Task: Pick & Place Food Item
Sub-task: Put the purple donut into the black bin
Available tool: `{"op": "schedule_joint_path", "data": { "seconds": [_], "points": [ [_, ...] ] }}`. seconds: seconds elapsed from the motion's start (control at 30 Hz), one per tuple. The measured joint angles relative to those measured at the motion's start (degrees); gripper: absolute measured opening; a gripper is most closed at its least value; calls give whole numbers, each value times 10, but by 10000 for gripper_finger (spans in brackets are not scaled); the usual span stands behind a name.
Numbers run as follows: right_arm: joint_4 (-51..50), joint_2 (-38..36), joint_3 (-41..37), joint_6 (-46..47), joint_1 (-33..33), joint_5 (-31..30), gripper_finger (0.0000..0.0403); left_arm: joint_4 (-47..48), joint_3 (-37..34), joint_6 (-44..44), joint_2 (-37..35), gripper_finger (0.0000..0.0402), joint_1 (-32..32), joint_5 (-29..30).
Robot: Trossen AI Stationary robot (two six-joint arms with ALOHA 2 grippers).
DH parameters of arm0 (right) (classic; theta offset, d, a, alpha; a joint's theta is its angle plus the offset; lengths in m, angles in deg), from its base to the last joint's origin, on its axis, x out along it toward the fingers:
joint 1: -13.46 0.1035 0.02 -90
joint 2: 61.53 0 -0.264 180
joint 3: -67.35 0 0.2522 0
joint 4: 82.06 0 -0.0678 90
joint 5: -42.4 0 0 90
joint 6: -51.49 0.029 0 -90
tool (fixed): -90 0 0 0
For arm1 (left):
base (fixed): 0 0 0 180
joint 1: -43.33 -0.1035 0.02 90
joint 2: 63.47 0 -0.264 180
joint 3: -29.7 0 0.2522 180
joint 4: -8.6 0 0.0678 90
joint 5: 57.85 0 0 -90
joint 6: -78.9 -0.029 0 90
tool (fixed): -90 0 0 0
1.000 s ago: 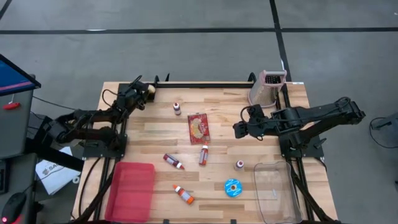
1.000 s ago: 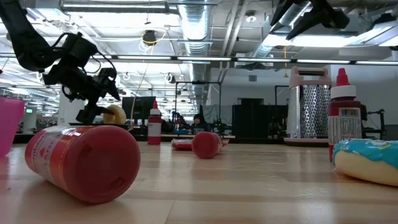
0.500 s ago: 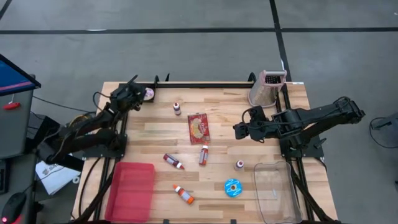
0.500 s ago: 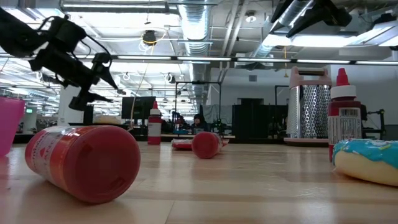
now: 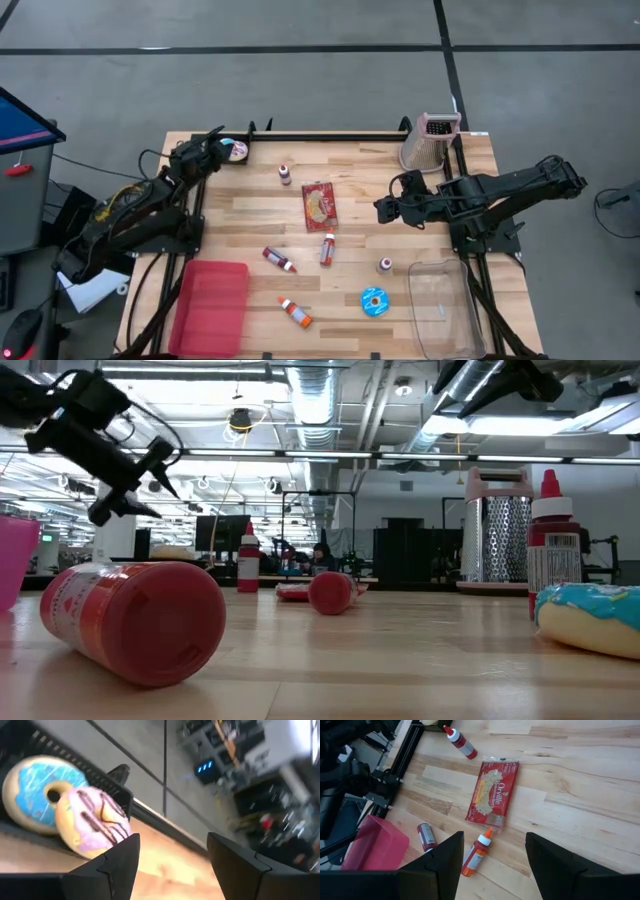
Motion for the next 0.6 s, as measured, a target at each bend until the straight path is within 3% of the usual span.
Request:
{"op": "schedule_joint_path", "data": {
  "seconds": [0.27, 0.43, 0.53, 0.6],
  "points": [
    [-4, 0, 0, 2, 0, 10, 205, 228, 189, -258, 41, 227, 0, 24],
    [-15, 0, 0, 2, 0, 14, 205, 466, 358, -340, 179, 227, 0, 27],
    [-16, 0, 0, 0, 0, 15, 205, 629, 429, -364, 273, 227, 2, 43],
    [-16, 0, 0, 0, 0, 15, 205, 678, 466, -356, 311, 227, 8, 53]
  ]
}}
